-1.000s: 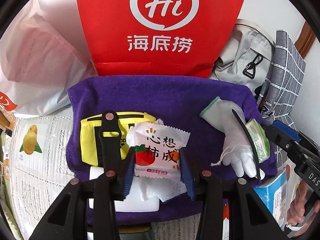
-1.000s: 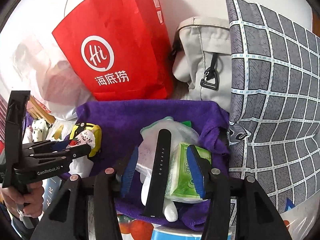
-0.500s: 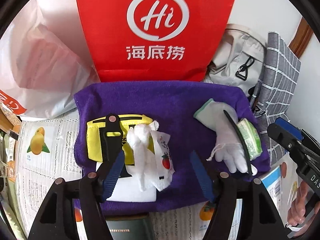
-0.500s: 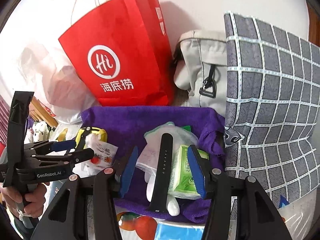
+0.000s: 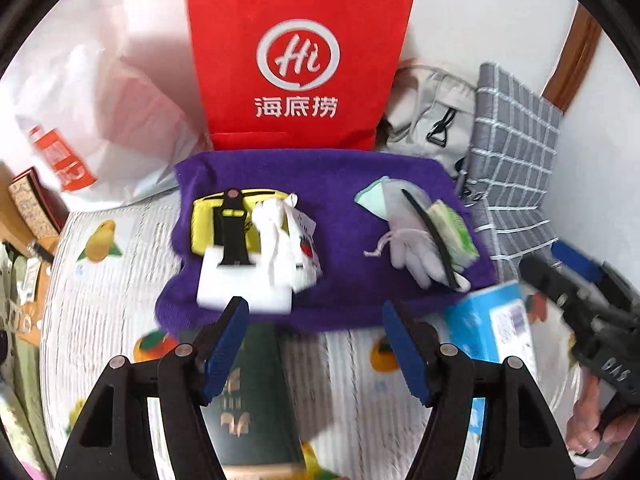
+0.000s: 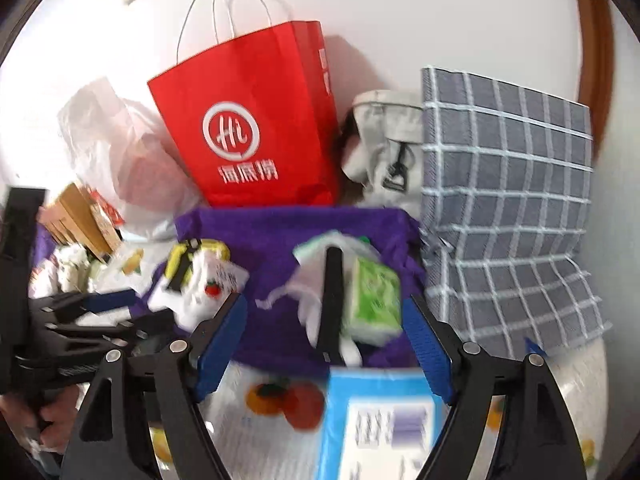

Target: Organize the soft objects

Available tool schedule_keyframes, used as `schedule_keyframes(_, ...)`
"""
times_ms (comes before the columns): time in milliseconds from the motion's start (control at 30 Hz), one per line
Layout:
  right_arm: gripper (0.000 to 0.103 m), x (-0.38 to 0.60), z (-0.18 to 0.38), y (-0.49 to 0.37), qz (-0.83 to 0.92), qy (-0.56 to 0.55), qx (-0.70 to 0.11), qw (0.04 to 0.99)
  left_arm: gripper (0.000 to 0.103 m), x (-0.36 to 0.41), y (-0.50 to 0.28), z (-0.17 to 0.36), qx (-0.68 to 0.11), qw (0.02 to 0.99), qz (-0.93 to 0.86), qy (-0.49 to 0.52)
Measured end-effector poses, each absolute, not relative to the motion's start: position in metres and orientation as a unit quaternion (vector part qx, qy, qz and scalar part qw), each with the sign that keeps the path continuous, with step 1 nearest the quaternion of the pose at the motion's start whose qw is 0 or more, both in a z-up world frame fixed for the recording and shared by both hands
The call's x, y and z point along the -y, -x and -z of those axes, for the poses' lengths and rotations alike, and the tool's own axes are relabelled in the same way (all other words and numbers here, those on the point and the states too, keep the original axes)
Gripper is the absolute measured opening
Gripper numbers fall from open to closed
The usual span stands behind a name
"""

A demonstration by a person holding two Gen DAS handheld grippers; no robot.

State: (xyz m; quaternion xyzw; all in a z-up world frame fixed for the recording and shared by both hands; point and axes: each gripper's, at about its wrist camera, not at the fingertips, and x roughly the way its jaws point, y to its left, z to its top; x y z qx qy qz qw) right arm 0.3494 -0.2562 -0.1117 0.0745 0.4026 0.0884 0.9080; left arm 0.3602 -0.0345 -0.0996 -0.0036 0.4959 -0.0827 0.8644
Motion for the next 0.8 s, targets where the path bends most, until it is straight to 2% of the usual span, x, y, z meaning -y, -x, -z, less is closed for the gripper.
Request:
schedule_keyframes(133, 0.081, 0.262, 0.104, -0.309, -0.066, -0.09, -0.406, 0.907, 0.069, 0.028, -0.319, 0.075, -0.466, 0.88, 0.085, 0.018)
schedule_keyframes(233, 0.084, 0.267, 0.091, -0.266, -0.049, -0.102, -0.393, 0.913, 0.075, 0.026, -0.284, 0.055, -0.446, 0.891, 0.085, 0.018)
schedule_keyframes(300, 0.097, 0.266, 0.081, -0.24, -0.032, -0.091, -0.383, 0.919, 0.078, 0.027, -0.257, 0.042, -0.429, 0.899, 0.085, 0.012)
schedule_keyframes(367, 0.102, 0.261, 0.073, -0.215, -0.021, -0.076, -0.37, 0.926, 0.084, 0.03, -0.233, 0.033, -0.416, 0.906, 0.081, 0.01)
schedule_keyframes(533, 0.103, 0.25, 0.058, -0.156, -0.008, -0.053, -0.36, 0.931, 0.091, 0.044, -0.173, 0.02, -0.388, 0.919, 0.072, -0.016)
schedule_keyframes(800, 0.103, 0.247, 0.053, -0.08, -0.02, -0.066, -0.369, 0.927, 0.092, 0.047, -0.085, 0.004, -0.349, 0.935, 0.053, -0.027)
